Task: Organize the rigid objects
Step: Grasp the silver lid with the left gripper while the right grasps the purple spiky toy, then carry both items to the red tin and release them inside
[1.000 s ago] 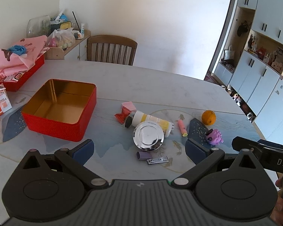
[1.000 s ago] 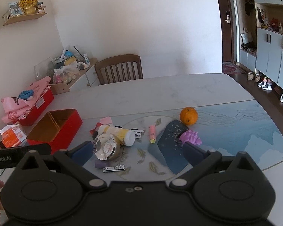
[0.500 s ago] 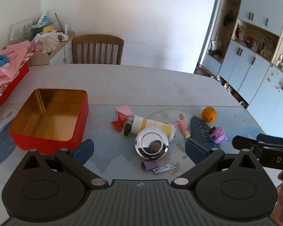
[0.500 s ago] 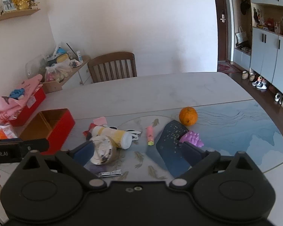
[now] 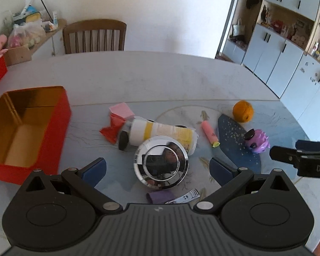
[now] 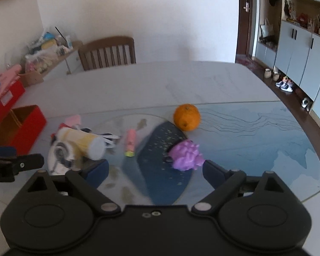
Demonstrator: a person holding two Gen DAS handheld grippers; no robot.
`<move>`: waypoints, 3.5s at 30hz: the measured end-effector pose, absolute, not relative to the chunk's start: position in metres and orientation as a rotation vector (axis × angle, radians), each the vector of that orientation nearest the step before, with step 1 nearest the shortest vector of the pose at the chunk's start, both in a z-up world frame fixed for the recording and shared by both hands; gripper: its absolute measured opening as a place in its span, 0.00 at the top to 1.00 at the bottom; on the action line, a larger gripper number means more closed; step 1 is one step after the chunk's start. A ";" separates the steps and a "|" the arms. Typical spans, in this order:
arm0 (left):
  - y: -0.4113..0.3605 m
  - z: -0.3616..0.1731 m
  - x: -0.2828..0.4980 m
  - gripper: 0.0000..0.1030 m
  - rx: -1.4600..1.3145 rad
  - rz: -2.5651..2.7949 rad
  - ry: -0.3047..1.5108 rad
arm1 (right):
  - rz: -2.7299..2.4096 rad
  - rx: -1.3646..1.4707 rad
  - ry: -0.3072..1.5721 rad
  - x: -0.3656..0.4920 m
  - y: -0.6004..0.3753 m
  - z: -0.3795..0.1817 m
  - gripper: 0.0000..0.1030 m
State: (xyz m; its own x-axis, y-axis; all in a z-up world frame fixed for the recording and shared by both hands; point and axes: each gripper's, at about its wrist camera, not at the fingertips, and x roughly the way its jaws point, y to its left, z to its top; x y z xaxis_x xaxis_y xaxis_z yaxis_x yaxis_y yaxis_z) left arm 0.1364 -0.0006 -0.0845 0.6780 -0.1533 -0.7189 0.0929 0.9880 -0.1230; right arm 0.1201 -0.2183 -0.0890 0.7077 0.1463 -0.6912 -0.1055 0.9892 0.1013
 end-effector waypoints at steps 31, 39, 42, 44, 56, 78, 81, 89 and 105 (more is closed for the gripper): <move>-0.034 -0.130 0.183 0.25 0.002 0.000 0.915 | 0.254 -0.076 0.917 0.203 -0.242 -0.143 0.39; -0.037 -0.121 0.177 0.25 -0.003 0.019 0.897 | 0.297 -0.091 0.897 0.194 -0.244 -0.133 0.39; -0.036 -0.115 0.173 0.25 -0.010 0.030 0.892 | 0.308 -0.100 0.886 0.189 -0.242 -0.127 0.39; -0.035 -0.109 0.170 0.25 -0.020 0.035 0.885 | 0.330 -0.086 0.872 0.186 -0.243 -0.119 0.39; -0.004 -0.063 0.143 0.25 -0.080 0.101 0.866 | 0.515 -0.097 0.773 0.159 -0.208 -0.056 0.39; 0.145 -0.017 0.152 0.25 -0.073 0.089 0.815 | 0.713 -0.184 0.686 0.154 -0.019 -0.013 0.39; 0.170 -0.018 0.162 0.25 -0.074 0.099 0.816 | 0.720 -0.185 0.691 0.158 0.006 -0.015 0.39; 0.222 -0.032 0.204 0.25 -0.072 0.105 0.836 | 0.736 -0.230 0.709 0.175 0.072 -0.031 0.39; 0.251 -0.088 0.258 0.25 -0.036 0.092 0.960 | 0.797 -0.386 0.821 0.187 0.149 -0.085 0.39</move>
State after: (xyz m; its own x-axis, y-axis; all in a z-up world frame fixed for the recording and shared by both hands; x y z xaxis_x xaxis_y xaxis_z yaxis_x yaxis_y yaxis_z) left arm 0.2583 0.2513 -0.0879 0.5702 0.0618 -0.8192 -0.0942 0.9955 0.0096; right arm 0.1875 0.1493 -0.0847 0.4210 0.4767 -0.7717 -0.7569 0.6535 -0.0093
